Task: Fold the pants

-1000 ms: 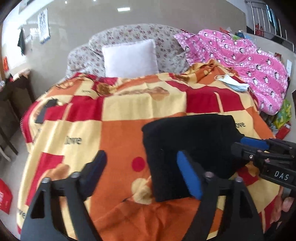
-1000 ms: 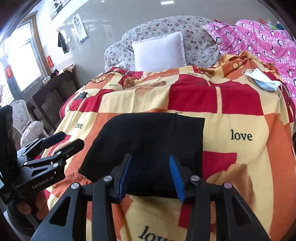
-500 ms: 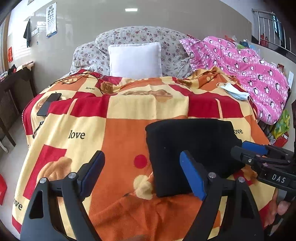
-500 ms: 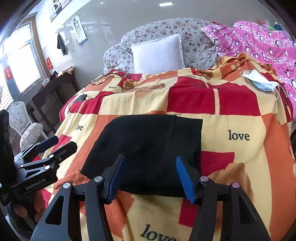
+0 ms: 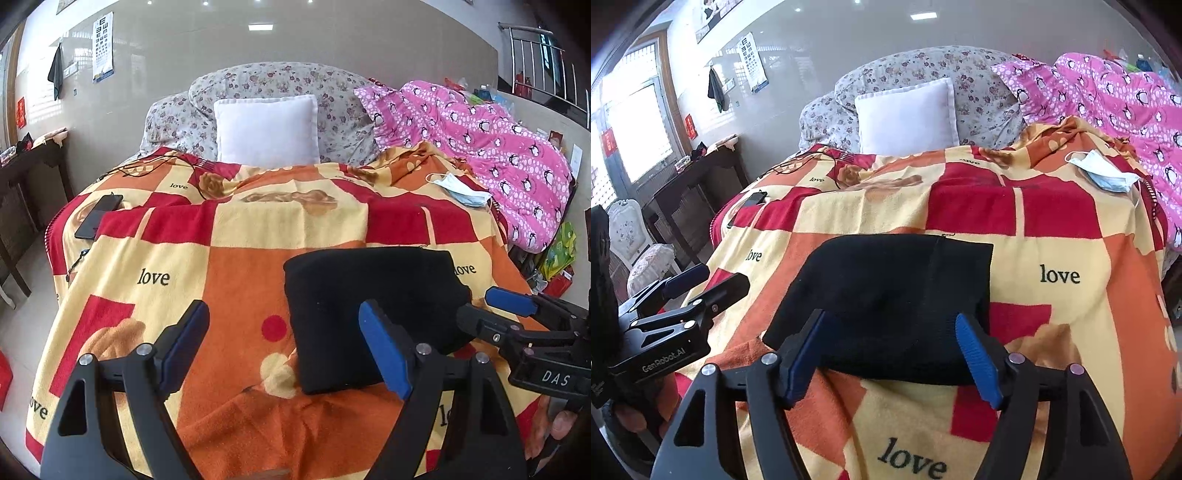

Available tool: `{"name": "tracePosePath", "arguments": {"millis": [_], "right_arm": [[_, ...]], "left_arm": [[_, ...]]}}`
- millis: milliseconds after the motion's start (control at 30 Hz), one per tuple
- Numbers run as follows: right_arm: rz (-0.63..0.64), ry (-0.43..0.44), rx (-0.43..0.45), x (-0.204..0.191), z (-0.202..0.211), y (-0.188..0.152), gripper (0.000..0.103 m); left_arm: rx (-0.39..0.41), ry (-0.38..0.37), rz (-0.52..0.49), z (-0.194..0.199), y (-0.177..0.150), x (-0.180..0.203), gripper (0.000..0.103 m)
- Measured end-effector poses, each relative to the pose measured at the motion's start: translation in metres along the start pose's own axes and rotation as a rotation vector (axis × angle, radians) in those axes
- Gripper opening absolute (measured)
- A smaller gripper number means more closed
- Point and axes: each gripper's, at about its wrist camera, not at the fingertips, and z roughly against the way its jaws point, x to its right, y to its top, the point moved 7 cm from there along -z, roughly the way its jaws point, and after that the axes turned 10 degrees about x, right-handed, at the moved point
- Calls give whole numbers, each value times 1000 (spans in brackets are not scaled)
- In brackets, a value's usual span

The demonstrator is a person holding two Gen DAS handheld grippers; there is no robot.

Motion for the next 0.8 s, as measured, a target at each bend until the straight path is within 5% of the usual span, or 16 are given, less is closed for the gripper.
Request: {"name": "tracePosePath", "arguments": {"millis": [800], "right_arm": [[-26,-20,18,8,12,4,79]], "left_arm": [[-1,-24,-12,4,3,12,84]]}}
